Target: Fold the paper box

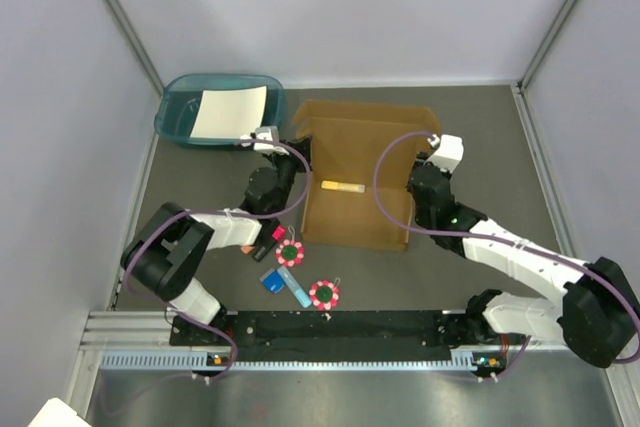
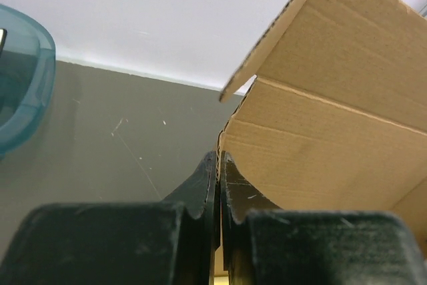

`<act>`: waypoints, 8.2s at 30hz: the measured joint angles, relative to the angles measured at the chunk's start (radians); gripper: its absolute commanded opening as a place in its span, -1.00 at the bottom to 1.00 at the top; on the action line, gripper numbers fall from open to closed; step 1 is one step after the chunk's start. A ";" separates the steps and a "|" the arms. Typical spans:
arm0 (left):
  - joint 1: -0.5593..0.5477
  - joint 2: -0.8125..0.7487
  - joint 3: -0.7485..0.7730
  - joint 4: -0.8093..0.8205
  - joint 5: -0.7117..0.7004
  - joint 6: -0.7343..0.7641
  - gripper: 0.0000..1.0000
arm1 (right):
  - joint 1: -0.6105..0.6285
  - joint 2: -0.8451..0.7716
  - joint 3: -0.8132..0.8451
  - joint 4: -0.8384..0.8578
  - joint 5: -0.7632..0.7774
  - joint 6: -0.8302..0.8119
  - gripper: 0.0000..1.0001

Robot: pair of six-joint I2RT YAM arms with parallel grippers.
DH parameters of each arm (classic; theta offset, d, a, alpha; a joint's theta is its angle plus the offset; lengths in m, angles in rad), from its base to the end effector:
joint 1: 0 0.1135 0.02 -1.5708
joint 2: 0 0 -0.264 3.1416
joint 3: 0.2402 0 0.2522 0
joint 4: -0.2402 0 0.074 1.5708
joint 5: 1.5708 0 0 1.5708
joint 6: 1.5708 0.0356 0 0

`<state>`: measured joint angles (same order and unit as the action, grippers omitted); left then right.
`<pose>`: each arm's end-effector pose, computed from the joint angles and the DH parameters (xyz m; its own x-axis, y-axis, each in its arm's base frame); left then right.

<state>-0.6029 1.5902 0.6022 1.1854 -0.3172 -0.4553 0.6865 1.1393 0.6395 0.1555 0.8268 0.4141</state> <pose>0.2664 -0.1699 0.2271 0.0190 -0.5203 -0.8538 0.3286 0.8097 -0.4861 0.2066 0.1355 0.2554 -0.1962 0.1915 -0.9617 0.2025 0.9675 0.1514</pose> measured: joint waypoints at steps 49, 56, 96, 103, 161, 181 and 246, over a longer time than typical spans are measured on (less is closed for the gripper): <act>0.195 0.087 0.195 -0.169 0.645 0.269 -1.00 | -0.434 0.034 0.278 -0.381 -0.694 -0.315 0.29; 0.195 0.087 0.196 -0.176 0.642 0.276 -1.00 | -0.442 -0.027 0.268 -0.374 -0.616 -0.318 0.28; 0.190 0.077 0.196 -0.201 0.582 0.241 -0.39 | -0.414 0.003 0.156 -0.181 -0.695 -0.272 -1.00; 0.190 -0.030 0.192 -0.283 0.539 0.257 0.03 | -0.412 -0.020 0.139 -0.171 -0.653 -0.275 -1.00; -0.146 -0.005 0.109 -0.189 -0.037 0.231 -1.00 | -0.209 -0.070 0.067 -0.163 -0.240 -0.114 -1.00; -0.305 0.047 0.153 -0.173 -0.415 0.163 -1.00 | -0.173 -0.050 0.067 -0.166 -0.136 0.051 -1.00; -0.284 0.024 0.043 -0.086 -0.274 0.114 -0.88 | 0.026 -0.210 -0.196 -0.145 0.040 0.316 -1.00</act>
<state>-0.8867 1.6142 0.6449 1.0992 -0.5915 -0.3412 0.7120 0.9295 0.4431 0.0101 0.8673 0.7300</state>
